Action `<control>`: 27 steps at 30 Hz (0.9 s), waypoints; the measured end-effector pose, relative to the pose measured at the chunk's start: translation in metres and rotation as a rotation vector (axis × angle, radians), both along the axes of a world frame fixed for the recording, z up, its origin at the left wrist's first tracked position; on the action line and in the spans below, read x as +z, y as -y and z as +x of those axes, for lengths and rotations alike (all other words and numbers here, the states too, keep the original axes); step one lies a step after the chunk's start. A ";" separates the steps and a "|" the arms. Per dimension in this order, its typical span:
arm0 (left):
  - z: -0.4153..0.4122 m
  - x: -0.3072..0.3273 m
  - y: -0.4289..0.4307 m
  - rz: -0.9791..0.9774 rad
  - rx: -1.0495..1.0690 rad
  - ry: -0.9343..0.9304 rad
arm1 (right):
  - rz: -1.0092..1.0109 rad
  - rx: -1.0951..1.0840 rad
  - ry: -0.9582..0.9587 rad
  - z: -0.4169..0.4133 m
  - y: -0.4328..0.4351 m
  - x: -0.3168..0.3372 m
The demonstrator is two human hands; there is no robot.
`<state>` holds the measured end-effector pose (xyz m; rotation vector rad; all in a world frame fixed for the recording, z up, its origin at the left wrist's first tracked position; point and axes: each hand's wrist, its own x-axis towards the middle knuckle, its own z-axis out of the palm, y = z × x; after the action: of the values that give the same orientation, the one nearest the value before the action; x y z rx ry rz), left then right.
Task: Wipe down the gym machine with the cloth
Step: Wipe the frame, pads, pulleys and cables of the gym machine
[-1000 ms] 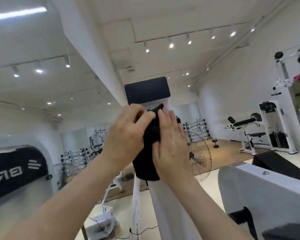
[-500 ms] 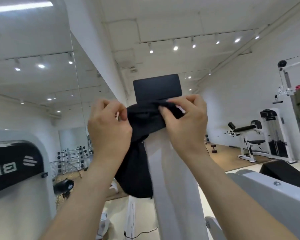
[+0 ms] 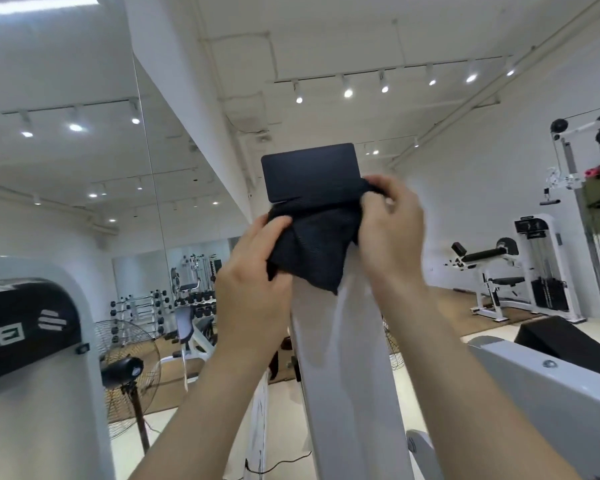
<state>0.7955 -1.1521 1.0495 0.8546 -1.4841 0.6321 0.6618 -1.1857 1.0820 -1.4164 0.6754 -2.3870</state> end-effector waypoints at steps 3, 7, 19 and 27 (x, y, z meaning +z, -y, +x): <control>-0.004 -0.020 0.006 -0.017 0.004 0.040 | -0.073 -0.170 -0.292 0.022 -0.001 -0.025; -0.004 -0.074 0.013 -0.055 0.001 0.093 | 0.035 -0.393 -0.343 0.021 -0.006 -0.088; 0.008 0.006 0.008 0.088 -0.144 -0.068 | -0.017 -0.222 -0.424 0.005 0.011 -0.030; -0.006 -0.029 -0.003 0.163 -0.312 -0.315 | 0.026 -0.266 -0.344 0.003 -0.005 -0.087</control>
<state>0.7890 -1.1491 1.0204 0.7840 -1.3529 0.1378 0.6643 -1.1811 0.9945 -1.8513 1.0336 -2.3298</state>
